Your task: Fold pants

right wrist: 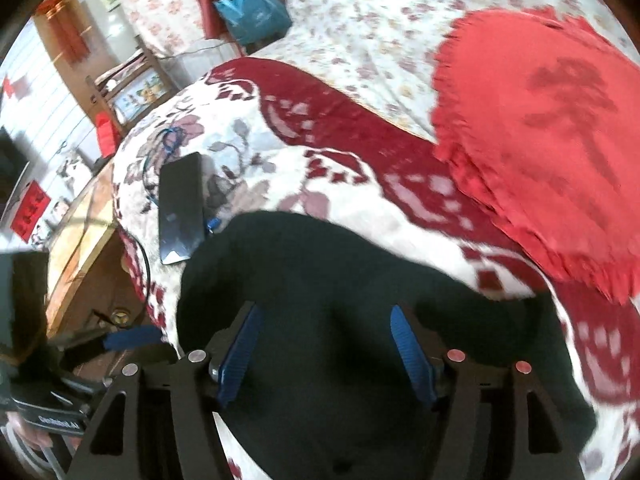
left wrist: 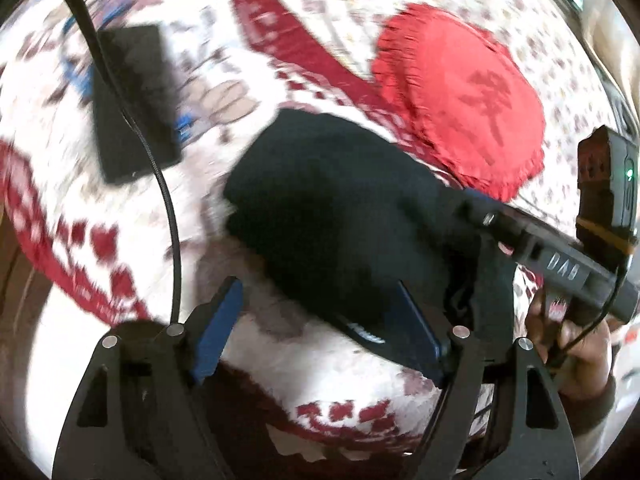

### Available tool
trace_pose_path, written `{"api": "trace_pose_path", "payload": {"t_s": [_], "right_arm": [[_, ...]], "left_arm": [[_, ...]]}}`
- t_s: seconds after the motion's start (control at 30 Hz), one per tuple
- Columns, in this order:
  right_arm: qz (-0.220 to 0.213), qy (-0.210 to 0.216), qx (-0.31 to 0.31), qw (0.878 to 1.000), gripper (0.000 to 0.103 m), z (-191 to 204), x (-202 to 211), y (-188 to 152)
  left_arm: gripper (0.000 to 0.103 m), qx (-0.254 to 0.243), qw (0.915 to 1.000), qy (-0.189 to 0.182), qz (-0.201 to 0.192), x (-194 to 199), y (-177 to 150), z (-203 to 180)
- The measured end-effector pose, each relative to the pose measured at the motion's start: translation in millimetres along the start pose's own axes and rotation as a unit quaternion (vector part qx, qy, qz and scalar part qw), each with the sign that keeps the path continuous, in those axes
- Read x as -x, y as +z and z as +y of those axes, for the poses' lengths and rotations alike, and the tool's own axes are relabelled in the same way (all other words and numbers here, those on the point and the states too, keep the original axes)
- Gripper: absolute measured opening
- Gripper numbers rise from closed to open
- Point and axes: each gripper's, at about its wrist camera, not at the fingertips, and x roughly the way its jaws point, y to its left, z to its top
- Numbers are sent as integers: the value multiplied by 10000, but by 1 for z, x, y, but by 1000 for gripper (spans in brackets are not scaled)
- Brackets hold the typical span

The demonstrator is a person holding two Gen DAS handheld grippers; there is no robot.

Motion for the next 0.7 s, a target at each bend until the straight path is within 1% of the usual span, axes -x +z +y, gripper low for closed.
{"api": "trace_pose_path", "payload": {"t_s": [0.07, 0.13, 0.27, 0.37, 0.43, 0.5, 0.53, 0.6, 0.63, 0.67, 0.7], "right_arm": [[25, 103, 104, 9999, 67, 6, -13, 13], [101, 154, 260, 9995, 67, 13, -27, 25], [294, 270, 690, 9968, 67, 27, -56, 48], [426, 329, 850, 9949, 69, 31, -75, 63], [595, 420, 896, 9933, 72, 32, -88, 67], [799, 484, 892, 9916, 74, 32, -103, 68], [835, 498, 851, 9916, 74, 31, -109, 68], [845, 723, 518, 9924, 74, 23, -120, 68], [816, 841, 331, 9926, 71, 19, -122, 68], [720, 1005, 55, 9923, 56, 13, -123, 66], [649, 1133, -143, 9913, 45, 9, -123, 64]], "left_arm": [[78, 252, 9997, 38, -17, -3, -1, 13], [78, 474, 9989, -26, -12, -7, -1, 21], [78, 705, 9974, -155, -20, -17, 3, 26], [78, 834, 9961, -289, 51, -27, 8, 27], [78, 869, 9957, -298, 63, -32, 8, 25], [85, 866, 9958, -306, 44, -35, 9, 21], [86, 895, 9954, -329, -3, -36, 9, 20], [86, 1001, 9943, -350, -70, -39, 11, 19], [86, 1063, 9934, -409, -114, -40, 12, 20], [86, 1106, 9926, -482, -165, -40, 13, 20], [75, 1130, 9915, -604, -231, -40, 14, 20]]}}
